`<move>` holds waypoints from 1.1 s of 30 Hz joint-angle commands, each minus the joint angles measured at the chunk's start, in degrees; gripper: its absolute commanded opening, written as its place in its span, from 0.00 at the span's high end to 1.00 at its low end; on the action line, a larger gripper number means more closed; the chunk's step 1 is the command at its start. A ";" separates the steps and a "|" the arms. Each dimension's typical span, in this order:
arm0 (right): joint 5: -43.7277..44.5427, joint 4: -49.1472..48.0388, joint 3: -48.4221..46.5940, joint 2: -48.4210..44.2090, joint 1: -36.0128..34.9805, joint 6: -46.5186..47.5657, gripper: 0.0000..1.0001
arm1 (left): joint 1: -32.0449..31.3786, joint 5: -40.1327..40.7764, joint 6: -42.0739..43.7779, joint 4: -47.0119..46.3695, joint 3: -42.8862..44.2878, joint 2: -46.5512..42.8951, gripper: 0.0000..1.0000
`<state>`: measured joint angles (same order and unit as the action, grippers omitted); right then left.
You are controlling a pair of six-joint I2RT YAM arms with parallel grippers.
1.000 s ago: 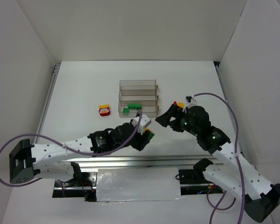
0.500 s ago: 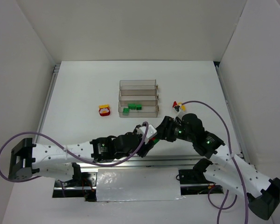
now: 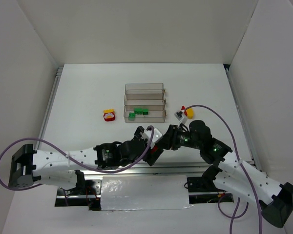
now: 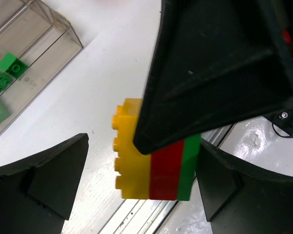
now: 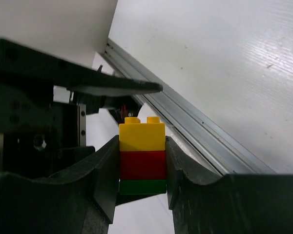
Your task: Sort the legos into containers by color
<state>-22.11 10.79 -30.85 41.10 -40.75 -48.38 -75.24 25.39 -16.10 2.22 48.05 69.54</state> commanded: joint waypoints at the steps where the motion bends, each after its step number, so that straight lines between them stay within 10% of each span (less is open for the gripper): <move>1: -5.40 -8.59 0.44 -0.85 0.32 7.07 1.00 | 0.10 1.69 -1.91 1.37 3.80 -2.65 0.00; 13: -43.51 -15.59 -1.93 -1.99 14.03 26.24 1.00 | 0.18 -21.31 -9.56 11.23 7.05 -16.45 0.01; 23: -50.33 -26.87 -6.06 0.21 13.42 20.70 1.00 | 0.80 -25.90 -13.96 12.55 9.16 -14.96 0.04; 33: -46.36 -17.47 -9.84 3.98 8.76 27.28 1.00 | 3.69 -29.95 -14.66 10.44 11.80 -11.79 0.22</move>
<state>-69.32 -8.29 -37.93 44.84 -30.83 -23.86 -72.93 -1.89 -30.22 15.31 57.04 58.24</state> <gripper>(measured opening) 0.439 0.815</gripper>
